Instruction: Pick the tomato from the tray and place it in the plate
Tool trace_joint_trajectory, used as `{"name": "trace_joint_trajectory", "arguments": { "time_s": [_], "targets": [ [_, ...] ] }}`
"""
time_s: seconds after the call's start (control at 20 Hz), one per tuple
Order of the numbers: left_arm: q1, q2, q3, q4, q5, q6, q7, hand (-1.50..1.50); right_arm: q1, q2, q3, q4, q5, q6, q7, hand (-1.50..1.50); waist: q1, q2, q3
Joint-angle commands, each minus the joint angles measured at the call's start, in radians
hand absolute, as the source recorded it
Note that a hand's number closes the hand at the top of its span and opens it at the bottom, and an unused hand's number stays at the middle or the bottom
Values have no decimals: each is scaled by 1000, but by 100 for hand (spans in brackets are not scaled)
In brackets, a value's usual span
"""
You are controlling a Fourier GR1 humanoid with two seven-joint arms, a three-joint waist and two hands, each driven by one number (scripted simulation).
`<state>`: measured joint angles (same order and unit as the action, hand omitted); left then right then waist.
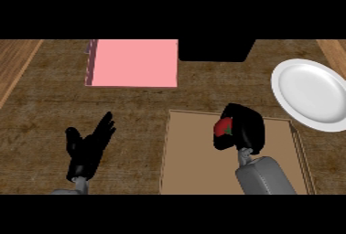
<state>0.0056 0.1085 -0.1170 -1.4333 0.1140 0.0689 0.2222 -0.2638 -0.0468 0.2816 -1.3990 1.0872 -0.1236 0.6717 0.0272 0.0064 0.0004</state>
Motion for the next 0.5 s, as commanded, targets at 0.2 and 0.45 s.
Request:
{"name": "trace_joint_trajectory", "arguments": {
  "time_s": [0.2,0.45],
  "targets": [
    [-20,8,-7,20,11,-45,-18,0,-368,46,-84,260,244,-306,349,150,52,13,-2],
    [-79,10,10,35,-12,-7,14,0,-489,46,-103,377,351,-482,505,150,30,11,0]
  ]
}}
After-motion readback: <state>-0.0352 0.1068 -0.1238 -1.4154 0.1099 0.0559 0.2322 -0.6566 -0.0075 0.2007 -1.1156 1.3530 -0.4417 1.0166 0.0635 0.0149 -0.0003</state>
